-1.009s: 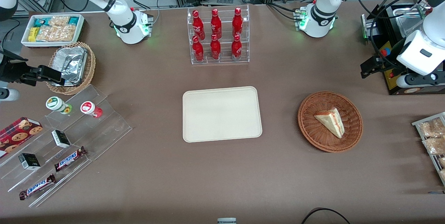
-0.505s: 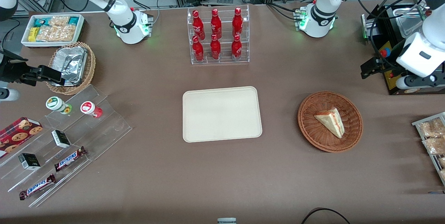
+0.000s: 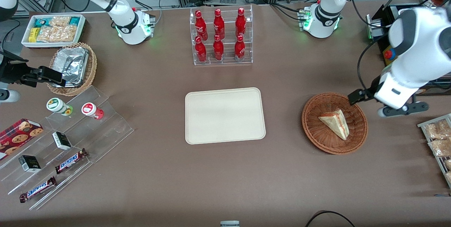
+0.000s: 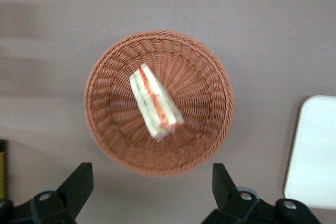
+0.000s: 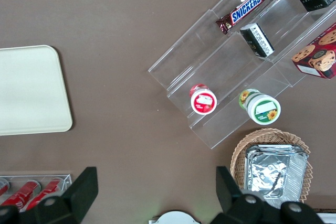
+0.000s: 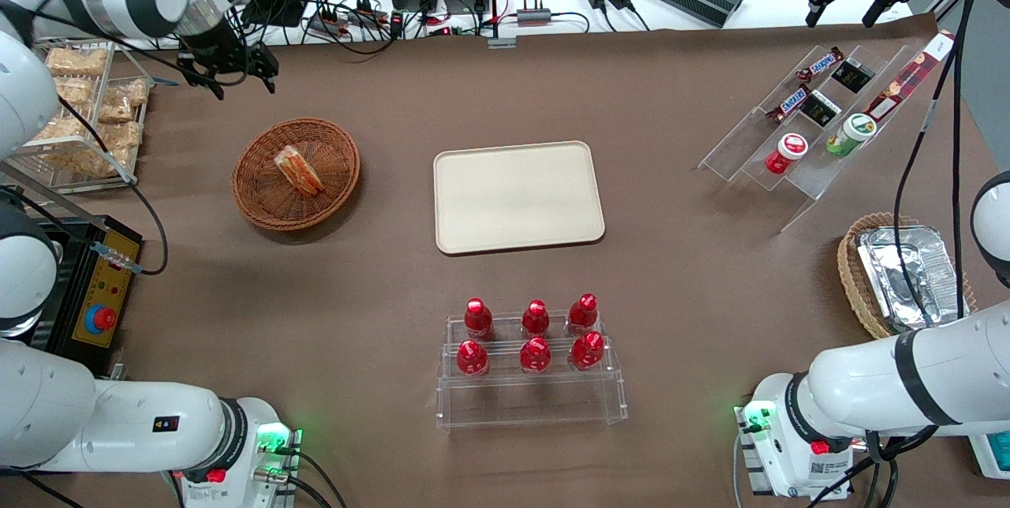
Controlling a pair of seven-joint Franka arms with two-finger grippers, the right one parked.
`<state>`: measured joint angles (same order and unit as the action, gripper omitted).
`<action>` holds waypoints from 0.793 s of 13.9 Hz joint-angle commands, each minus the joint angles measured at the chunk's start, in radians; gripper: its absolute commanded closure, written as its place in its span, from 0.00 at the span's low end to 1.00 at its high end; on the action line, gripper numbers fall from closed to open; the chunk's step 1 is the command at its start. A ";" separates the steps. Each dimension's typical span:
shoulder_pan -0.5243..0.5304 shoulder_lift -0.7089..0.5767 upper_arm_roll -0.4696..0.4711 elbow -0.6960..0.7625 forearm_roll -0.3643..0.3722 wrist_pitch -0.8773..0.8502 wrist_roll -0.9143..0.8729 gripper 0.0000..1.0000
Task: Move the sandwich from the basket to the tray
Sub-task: 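Move the open left gripper over the sandwich in the wicker basket, then lower the left gripper and close it on the triangular sandwich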
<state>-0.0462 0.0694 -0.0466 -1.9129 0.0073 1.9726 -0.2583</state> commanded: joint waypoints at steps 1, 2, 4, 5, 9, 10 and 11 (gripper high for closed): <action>-0.001 0.004 -0.004 -0.121 0.017 0.150 -0.093 0.00; -0.001 0.021 -0.004 -0.144 0.017 0.199 -0.158 0.00; -0.001 0.062 -0.004 -0.153 0.020 0.236 -0.257 0.00; -0.001 0.081 -0.003 -0.164 0.020 0.250 -0.266 0.00; -0.001 0.131 -0.002 -0.195 0.023 0.350 -0.349 0.00; -0.001 0.144 -0.002 -0.195 0.023 0.357 -0.349 0.00; 0.000 0.154 -0.002 -0.196 0.023 0.373 -0.351 0.00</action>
<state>-0.0465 0.2090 -0.0475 -2.1042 0.0097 2.3125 -0.5734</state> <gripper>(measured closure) 0.000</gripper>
